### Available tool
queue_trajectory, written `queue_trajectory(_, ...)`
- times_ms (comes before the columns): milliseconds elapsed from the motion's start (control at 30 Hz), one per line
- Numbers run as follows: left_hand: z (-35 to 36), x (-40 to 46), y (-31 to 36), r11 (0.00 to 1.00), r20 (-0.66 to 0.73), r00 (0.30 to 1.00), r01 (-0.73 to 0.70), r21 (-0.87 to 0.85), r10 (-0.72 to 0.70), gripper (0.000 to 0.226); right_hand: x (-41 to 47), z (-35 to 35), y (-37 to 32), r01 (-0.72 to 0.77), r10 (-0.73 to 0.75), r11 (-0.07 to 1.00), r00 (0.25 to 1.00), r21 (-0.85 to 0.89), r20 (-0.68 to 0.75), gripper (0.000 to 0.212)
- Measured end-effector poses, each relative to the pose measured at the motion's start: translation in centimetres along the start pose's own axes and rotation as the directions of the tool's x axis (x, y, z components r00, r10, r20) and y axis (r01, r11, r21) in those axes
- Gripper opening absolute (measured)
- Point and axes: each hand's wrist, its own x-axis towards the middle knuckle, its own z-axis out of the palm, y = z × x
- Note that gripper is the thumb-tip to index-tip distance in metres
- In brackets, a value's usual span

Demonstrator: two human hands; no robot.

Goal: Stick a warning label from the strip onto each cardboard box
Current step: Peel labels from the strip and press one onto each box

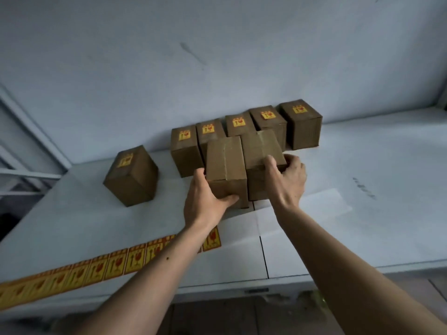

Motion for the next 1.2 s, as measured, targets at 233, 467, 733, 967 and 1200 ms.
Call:
queue_trajectory(233, 1.4, 0.0, -3.3, 0.992, 0.014, 0.992, 0.123, -0.011, -0.123, 0.076, -0.8, 0.6, 2.2, 0.046, -0.048, 0.999, 0.993, 0.021, 0.108, 0.055)
queue_trajectory(467, -2.7, -1.0, -6.2, 0.931, 0.419, 0.867, 0.124, 0.342, -0.269, 0.057, -5.6, -0.9, 3.0, 0.154, -0.148, 0.988, 0.974, -0.024, 0.171, 0.028)
queue_trajectory(733, -3.7, -1.0, -6.3, 0.909, 0.458, 0.861, 0.015, 0.417, -0.224, 0.037, -7.0, 0.5, 4.0, 0.478, -0.158, 0.823, 0.71, -0.306, 0.686, 0.021)
queue_trajectory(967, -3.6, -1.1, -7.0, 0.985, 0.511, 0.844, 0.114, 0.126, -0.163, 0.037, -7.3, 1.2, 4.4, 0.478, -0.174, 0.82, 0.732, -0.315, 0.658, 0.029)
queue_trajectory(1200, -2.8, -0.8, -7.2, 0.992, 0.499, 0.858, 0.105, 0.063, -0.122, 0.026, -6.6, 1.6, 4.9, 0.442, -0.15, 0.847, 0.732, -0.296, 0.665, 0.005)
